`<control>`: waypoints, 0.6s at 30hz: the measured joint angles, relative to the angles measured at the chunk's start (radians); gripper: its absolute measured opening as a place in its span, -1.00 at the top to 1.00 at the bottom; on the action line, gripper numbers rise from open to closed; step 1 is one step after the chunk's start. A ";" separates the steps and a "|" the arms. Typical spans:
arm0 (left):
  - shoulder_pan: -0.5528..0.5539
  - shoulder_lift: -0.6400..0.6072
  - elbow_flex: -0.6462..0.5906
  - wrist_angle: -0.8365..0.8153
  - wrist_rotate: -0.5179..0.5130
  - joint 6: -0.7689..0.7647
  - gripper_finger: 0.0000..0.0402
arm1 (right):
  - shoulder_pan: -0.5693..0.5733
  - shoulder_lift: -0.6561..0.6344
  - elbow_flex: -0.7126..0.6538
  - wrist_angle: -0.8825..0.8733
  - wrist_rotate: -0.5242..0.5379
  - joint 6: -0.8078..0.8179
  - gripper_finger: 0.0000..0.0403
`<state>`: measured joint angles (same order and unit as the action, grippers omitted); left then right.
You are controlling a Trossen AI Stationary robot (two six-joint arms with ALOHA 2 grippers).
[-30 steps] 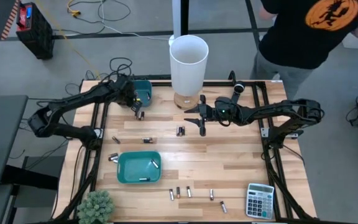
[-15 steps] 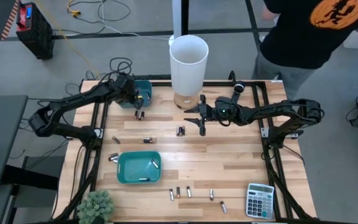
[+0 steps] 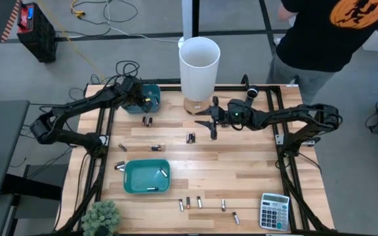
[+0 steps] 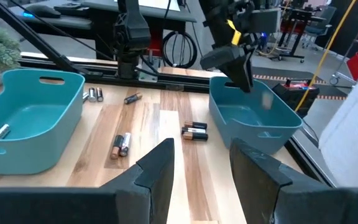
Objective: Sort batteries
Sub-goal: Put the black battery into the blue bin, then put the silver battery into the green bin
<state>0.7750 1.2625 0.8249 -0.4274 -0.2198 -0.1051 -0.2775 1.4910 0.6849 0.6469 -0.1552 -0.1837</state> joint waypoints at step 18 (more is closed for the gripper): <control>-0.098 -0.053 0.000 0.016 -0.005 0.014 0.31 | 0.039 0.000 0.084 -0.116 0.001 -0.053 0.15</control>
<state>0.6772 1.2090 0.8249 -0.4112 -0.2247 -0.0910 -0.2383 1.4910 0.7692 0.5305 -0.1545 -0.2371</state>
